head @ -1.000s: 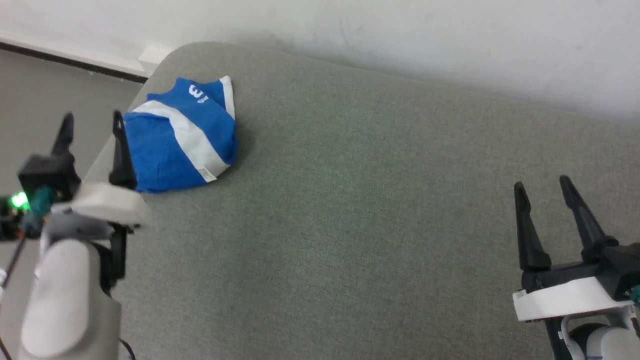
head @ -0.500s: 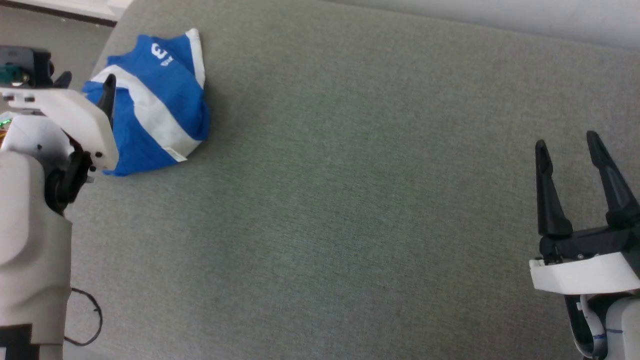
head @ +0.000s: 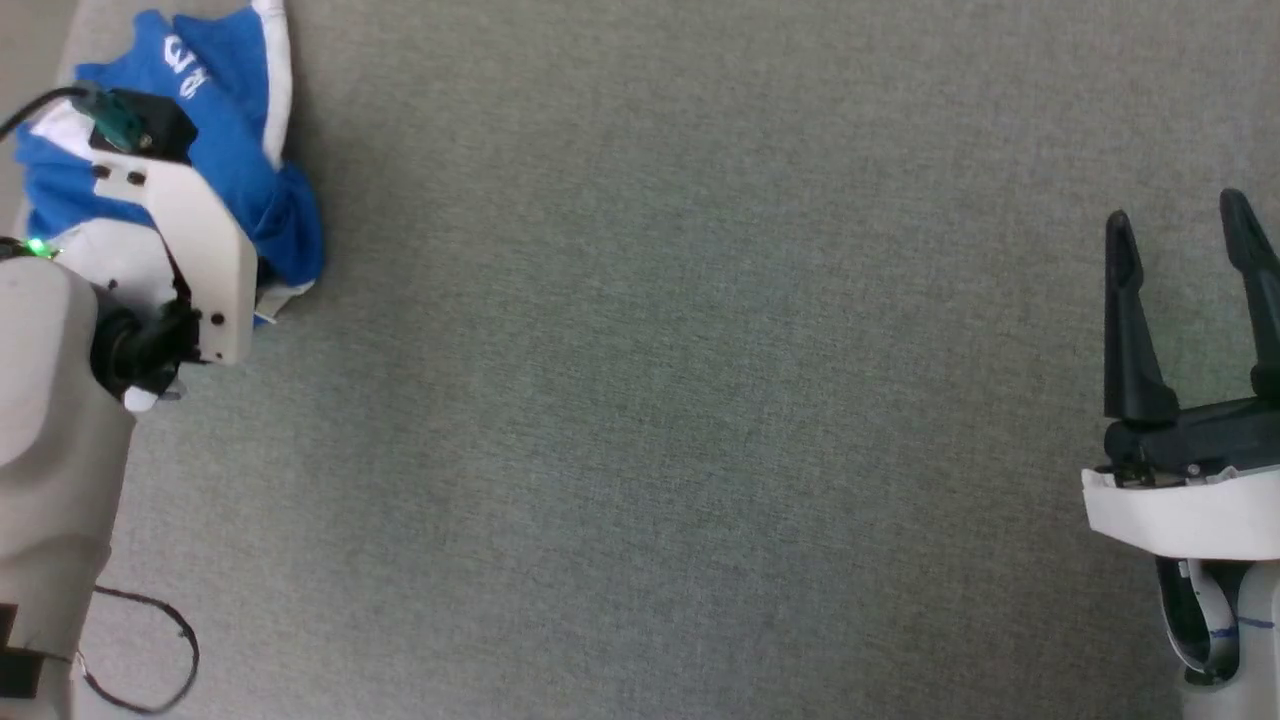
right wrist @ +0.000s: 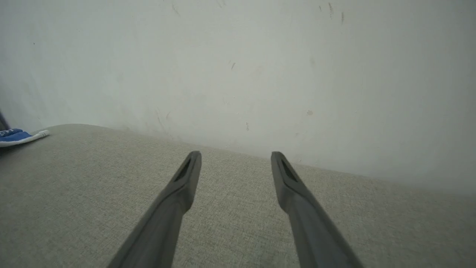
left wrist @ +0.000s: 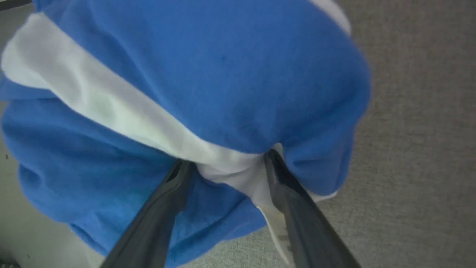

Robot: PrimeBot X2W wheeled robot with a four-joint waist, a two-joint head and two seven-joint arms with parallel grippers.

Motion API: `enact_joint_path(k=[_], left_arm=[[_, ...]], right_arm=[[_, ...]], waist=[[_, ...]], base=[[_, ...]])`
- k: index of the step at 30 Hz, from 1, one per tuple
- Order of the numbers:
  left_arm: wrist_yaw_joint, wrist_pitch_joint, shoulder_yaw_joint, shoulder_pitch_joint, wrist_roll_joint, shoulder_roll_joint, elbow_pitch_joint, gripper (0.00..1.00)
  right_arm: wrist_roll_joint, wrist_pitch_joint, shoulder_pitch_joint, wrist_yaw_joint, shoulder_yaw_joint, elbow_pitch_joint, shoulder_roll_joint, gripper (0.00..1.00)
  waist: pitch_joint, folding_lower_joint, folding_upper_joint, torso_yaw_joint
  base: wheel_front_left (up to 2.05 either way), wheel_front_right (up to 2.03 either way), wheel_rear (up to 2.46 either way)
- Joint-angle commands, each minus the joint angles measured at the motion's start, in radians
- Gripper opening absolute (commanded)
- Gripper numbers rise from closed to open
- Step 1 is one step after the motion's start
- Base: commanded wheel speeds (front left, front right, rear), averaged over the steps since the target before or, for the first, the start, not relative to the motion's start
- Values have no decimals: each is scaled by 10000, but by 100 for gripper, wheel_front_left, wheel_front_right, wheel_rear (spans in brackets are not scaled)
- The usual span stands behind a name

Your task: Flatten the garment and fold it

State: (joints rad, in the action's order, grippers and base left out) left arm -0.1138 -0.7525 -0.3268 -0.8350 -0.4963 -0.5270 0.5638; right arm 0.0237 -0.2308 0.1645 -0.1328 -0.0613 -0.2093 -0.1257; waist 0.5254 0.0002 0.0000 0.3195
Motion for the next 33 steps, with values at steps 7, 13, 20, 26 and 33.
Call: enact_joint_path(k=[7,13,20,26,33], left_arm=[[-123,-180,-1071,-696,-487,-467,928,0],[-168,651,-1772,-1587,-648,-1399,346,0],[-168,1737,-3007,-2137,-803,-1645,-1479,0],[-168,2193,-4428,-2624,-1105,-1295,-3140,0],[-168,2804,-5782,-2888,-1430,-359,-3852,0]], right_arm=[[-20,-222,239,20,151,15,71,100],[53,-310,71,21,189,189,346,100],[117,-310,-416,21,116,397,661,100],[252,-310,-818,21,77,478,746,100],[652,-310,-876,21,12,505,752,100]], waist=[[126,-2,0,51],[-858,-2,0,227],[-2321,-2,0,-110],[-3102,-2,0,-973],[-3152,-2,0,-2472]], base=[[0,0,0],[0,0,0],[0,0,0],[0,0,0],[0,0,0]])
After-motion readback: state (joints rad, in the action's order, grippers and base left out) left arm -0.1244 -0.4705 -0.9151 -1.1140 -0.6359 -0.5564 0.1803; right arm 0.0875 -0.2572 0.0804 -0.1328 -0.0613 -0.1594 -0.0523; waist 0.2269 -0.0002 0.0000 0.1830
